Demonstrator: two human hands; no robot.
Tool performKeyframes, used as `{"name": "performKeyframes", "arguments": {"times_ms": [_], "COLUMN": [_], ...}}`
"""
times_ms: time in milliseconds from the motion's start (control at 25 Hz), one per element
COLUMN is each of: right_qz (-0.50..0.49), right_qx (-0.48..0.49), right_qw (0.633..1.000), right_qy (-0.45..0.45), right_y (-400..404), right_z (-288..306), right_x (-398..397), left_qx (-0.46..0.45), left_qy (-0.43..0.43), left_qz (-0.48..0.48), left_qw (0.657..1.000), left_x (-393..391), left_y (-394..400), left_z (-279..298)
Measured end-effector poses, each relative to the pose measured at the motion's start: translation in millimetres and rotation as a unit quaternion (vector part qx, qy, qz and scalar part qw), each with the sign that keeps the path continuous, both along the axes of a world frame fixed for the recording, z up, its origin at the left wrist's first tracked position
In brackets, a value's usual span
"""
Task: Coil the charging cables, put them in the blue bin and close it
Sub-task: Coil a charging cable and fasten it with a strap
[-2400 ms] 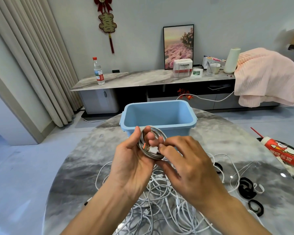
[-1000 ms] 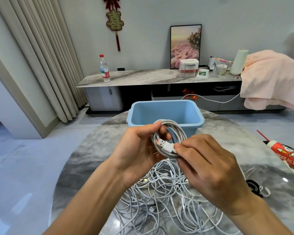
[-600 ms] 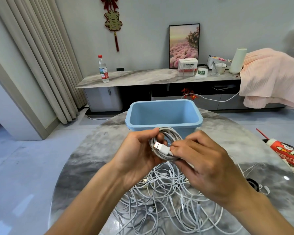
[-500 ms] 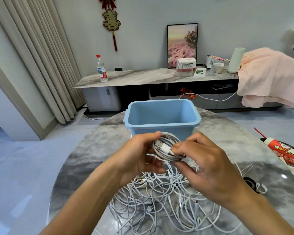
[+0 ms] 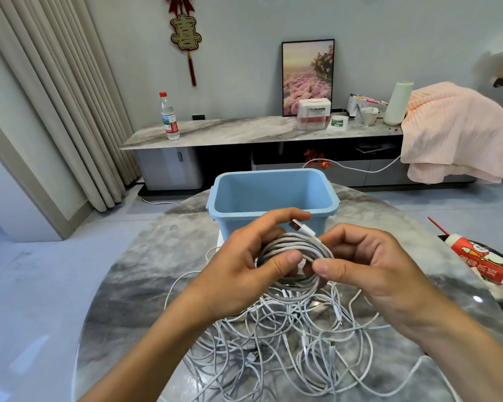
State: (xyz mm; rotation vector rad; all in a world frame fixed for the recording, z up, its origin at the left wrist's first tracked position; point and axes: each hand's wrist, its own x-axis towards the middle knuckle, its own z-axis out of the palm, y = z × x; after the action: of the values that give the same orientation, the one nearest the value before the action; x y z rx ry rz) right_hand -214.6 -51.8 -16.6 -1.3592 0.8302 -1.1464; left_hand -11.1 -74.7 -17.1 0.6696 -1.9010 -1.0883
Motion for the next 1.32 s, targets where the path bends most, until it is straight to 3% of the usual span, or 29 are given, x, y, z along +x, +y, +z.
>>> {"name": "performKeyframes", "arguments": {"times_ms": [120,280,480,640,760,920,1040,1320], "right_qz": [-0.003,-0.075,-0.139,-0.141,-0.142,-0.141,-0.137,-0.075], "right_qx": [0.035,0.024,-0.124,-0.138,-0.128,-0.116,-0.100,-0.045], "right_qw": [0.998,0.996,0.977,0.979,0.981,0.983,0.985,0.996], "right_qy": [-0.053,-0.033,0.108,0.046,-0.004,0.026,0.026,-0.023], "right_y": [-1,2,11,12,8,-1,-5,-15], "right_z": [-3,-1,-5,-6,-8,-20,-27,-34], "right_x": [4,14,27,32,34,25,20,15], "left_qx": [0.006,-0.011,0.022,0.063,0.176,0.292,0.382,0.415], "left_qy": [0.046,0.053,0.108,0.186,0.270,0.232,0.247,0.283], "left_qz": [0.068,0.156,0.200,0.197,0.183,0.116,0.024,-0.009], "left_qw": [0.997,0.986,0.974,0.961,0.929,0.921,0.890,0.865], "left_x": [-13,-22,-28,-38,-44,-42,-36,-34], "left_y": [2,5,11,20,22,16,14,17], "left_z": [-7,-15,-10,-5,-2,-5,-8,-9]}}
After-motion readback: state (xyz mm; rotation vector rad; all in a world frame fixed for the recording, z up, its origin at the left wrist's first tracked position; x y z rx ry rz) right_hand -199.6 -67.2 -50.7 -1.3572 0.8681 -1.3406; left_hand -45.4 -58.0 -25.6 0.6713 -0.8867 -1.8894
